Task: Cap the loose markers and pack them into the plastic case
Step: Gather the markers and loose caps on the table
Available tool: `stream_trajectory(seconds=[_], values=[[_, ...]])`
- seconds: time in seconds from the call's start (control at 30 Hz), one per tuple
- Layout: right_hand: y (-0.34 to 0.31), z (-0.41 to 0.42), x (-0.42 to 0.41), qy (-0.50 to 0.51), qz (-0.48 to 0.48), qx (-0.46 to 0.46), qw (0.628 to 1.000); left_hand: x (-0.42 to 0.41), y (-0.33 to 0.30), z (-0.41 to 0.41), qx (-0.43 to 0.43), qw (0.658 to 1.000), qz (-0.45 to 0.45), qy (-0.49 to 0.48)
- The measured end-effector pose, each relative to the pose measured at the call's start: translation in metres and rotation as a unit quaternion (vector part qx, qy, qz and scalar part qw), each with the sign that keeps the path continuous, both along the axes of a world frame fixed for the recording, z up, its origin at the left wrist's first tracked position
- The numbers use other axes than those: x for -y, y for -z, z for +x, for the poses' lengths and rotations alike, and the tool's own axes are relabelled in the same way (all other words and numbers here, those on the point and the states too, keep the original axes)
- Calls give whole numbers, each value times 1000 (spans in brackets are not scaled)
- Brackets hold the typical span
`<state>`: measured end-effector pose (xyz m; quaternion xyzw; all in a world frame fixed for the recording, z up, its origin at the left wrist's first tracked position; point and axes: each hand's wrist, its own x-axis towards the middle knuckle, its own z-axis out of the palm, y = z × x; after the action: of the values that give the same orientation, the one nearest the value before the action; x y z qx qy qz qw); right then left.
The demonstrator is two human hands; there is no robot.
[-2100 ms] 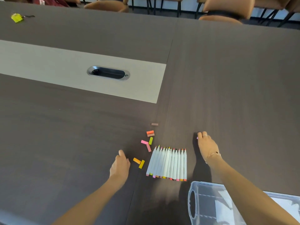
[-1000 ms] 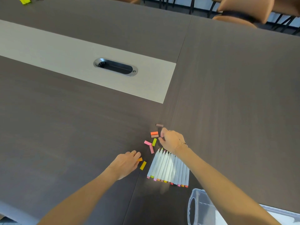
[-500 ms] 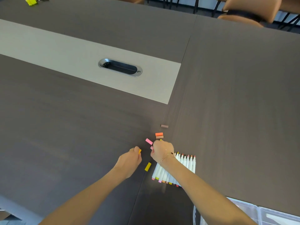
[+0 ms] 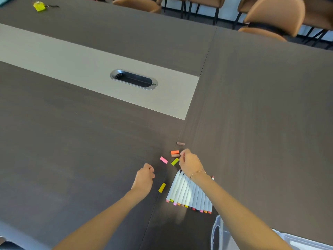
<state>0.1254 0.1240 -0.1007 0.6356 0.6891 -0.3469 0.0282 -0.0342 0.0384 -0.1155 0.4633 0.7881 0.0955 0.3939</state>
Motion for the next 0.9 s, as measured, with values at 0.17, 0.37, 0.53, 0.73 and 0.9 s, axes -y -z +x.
stream_trajectory(seconds=[0.17,0.37,0.53,0.73,0.9], values=[[-7,5,-5,-122,25,58,990,6,-11,2,-141,973,-32,179],[6,2,-21,-143,-6,32,989,10,-7,7,-167,929,-62,323],[14,0,-22,-206,42,88,974,10,-3,16,-204,901,-43,380],[1,3,-26,-243,81,151,955,-3,-1,21,-281,888,-76,356],[3,14,-35,-229,124,168,951,-5,3,18,-310,899,-82,300]])
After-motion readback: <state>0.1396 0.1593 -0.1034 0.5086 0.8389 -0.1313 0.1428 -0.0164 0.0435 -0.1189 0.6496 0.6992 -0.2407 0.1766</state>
